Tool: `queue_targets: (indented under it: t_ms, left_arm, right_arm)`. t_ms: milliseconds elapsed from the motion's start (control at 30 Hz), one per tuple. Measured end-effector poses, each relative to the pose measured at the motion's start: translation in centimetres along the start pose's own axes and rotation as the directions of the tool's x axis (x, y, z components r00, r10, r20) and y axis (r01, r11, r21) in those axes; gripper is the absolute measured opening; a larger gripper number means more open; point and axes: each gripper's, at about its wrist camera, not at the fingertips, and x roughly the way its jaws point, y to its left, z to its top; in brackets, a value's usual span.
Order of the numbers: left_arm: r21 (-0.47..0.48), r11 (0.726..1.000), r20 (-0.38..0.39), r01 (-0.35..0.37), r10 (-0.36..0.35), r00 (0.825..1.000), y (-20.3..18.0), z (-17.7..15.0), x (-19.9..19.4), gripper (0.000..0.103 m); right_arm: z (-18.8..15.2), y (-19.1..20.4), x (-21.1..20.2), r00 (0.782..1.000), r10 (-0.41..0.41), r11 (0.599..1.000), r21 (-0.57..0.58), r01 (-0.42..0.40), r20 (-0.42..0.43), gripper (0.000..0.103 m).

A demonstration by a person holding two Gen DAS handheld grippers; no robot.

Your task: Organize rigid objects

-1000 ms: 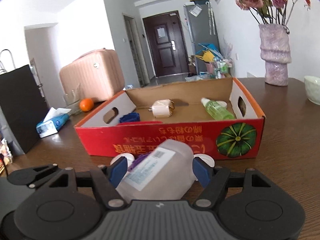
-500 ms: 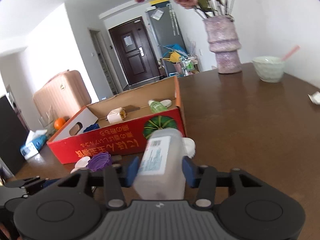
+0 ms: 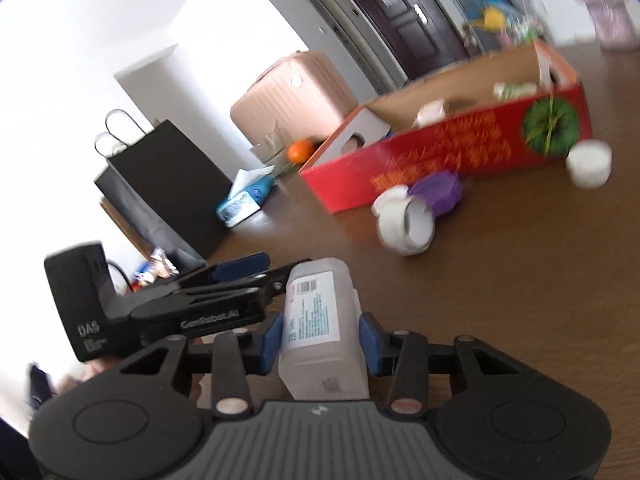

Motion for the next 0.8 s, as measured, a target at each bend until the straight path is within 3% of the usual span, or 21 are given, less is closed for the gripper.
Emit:
queue_targets:
  t_ms: [67, 133, 233, 333, 367, 433, 467, 500, 733, 800]
  left_arm:
    - [-0.012, 1.0, 0.004, 0.0, 0.0, 1.0, 0.5, -0.1, -0.6, 0.084]
    - [-0.007, 1.0, 0.012, 0.007, -0.007, 1.0, 0.5, -0.2, -1.0, 0.085]
    - [-0.001, 1.0, 0.016, 0.02, -0.02, 1.0, 0.2, -0.3, -1.1, 0.086]
    - [-0.009, 0.999, 0.014, 0.037, -0.037, 0.999, -0.1, -0.4, -0.9, 0.086]
    - [-0.007, 0.999, 0.015, 0.039, -0.038, 0.999, -0.2, -0.5, -0.8, 0.087]
    - [-0.005, 1.0, 0.019, 0.031, -0.031, 0.999, -0.2, -0.5, -0.7, 0.088]
    - [-0.012, 1.0, 0.018, 0.024, -0.024, 1.0, -0.1, -0.5, -0.6, 0.088]
    - [-0.022, 1.0, 0.013, 0.019, -0.018, 1.0, 0.1, -0.5, -0.5, 0.088]
    - [-0.055, 0.998, 0.013, 0.002, -0.001, 1.0, 1.5, -0.5, -1.2, 0.089]
    - [-0.063, 0.998, 0.019, 0.008, -0.007, 1.0, 1.7, -0.7, -1.5, 0.09]
  right_arm:
    - [0.4, -1.3, 0.2, 1.0, -0.025, 0.997, 0.07, 0.023, 0.02, 0.044]
    - [0.7, -1.9, 0.0, 0.986, -0.158, 0.985, 0.077, 0.153, 0.051, 0.054]
    - [1.1, -1.2, -0.9, 0.938, -0.321, 0.946, 0.005, 0.323, 0.13, 0.055]
    - [0.8, 0.3, -1.7, 0.887, -0.422, 0.897, -0.055, 0.438, 0.185, 0.055]
    - [0.6, 0.7, -2.1, 0.881, -0.43, 0.889, -0.08, 0.451, 0.199, 0.056]
    - [0.1, 1.9, -2.3, 0.891, -0.405, 0.886, -0.15, 0.438, 0.208, 0.066]
    - [-0.1, 2.4, -2.0, 0.9, -0.387, 0.886, -0.191, 0.424, 0.2, 0.077]
    - [-0.5, 3.1, -1.5, 0.908, -0.374, 0.878, -0.243, 0.412, 0.186, 0.08]
    - [-2.9, 6.0, 1.6, 0.902, -0.4, 0.805, -0.408, 0.431, 0.164, 0.08]
    - [-3.5, 6.7, 1.9, 0.882, -0.439, 0.766, -0.442, 0.466, 0.169, 0.08]
